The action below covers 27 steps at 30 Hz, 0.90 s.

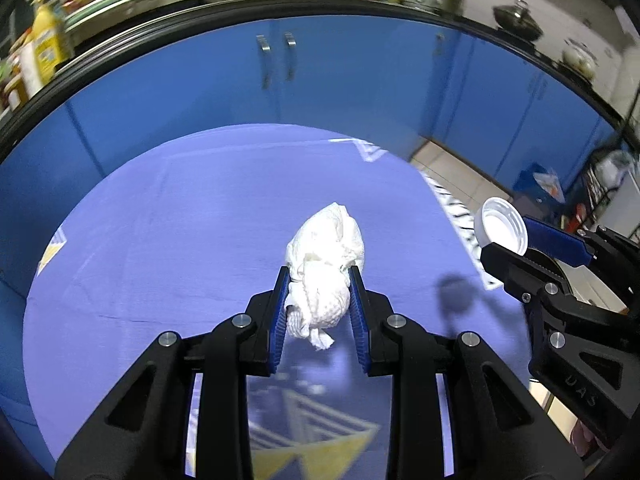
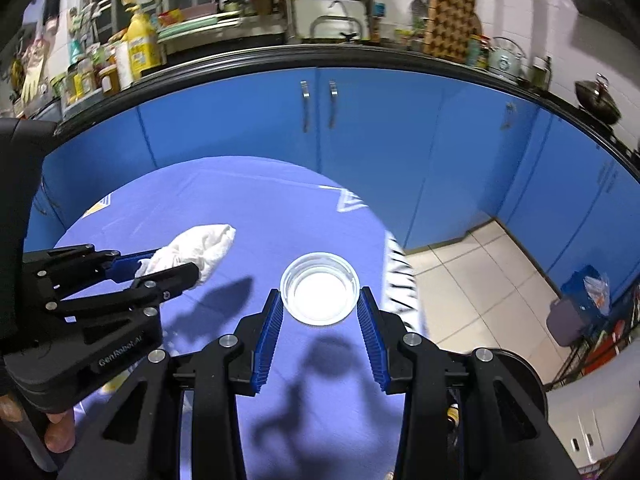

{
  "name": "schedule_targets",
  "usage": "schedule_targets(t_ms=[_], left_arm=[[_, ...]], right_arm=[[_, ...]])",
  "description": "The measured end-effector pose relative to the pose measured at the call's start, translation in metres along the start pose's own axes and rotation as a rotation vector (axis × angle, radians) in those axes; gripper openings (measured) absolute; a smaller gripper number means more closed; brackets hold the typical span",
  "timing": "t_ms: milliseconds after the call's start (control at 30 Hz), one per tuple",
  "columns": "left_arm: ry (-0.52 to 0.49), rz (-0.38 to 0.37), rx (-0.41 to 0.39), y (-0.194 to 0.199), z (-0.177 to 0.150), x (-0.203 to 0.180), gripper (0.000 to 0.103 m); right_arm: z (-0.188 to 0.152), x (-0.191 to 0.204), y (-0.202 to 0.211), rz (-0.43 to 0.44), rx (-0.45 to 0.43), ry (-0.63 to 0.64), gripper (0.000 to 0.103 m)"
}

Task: Collect trash
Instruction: 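Carry the tissue and white cap over the black bin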

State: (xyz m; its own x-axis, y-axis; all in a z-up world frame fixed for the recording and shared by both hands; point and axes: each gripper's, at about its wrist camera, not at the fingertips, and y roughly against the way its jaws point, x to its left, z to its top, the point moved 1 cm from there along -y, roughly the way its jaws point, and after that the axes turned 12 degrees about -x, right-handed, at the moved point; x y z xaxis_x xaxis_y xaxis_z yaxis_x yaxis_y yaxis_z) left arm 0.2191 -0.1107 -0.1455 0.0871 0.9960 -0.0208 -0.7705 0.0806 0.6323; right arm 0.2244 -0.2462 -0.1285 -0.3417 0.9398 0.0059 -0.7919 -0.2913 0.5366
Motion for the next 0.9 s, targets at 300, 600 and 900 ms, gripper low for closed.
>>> schedule_targets(t_ms=[300, 600, 900], left_arm=[[-0.069, -0.038, 0.01, -0.007, 0.002, -0.066, 0.029], [-0.106, -0.082, 0.021, -0.016, 0.002, -0.118, 0.029], [-0.151, -0.109, 0.025, -0.024, 0.003, -0.159, 0.029]], right_arm=[[-0.018, -0.055, 0.025, -0.038, -0.024, -0.065, 0.038], [-0.033, -0.096, 0.036, -0.072, -0.038, -0.118, 0.038], [-0.052, -0.136, 0.046, -0.121, -0.036, -0.176, 0.038]])
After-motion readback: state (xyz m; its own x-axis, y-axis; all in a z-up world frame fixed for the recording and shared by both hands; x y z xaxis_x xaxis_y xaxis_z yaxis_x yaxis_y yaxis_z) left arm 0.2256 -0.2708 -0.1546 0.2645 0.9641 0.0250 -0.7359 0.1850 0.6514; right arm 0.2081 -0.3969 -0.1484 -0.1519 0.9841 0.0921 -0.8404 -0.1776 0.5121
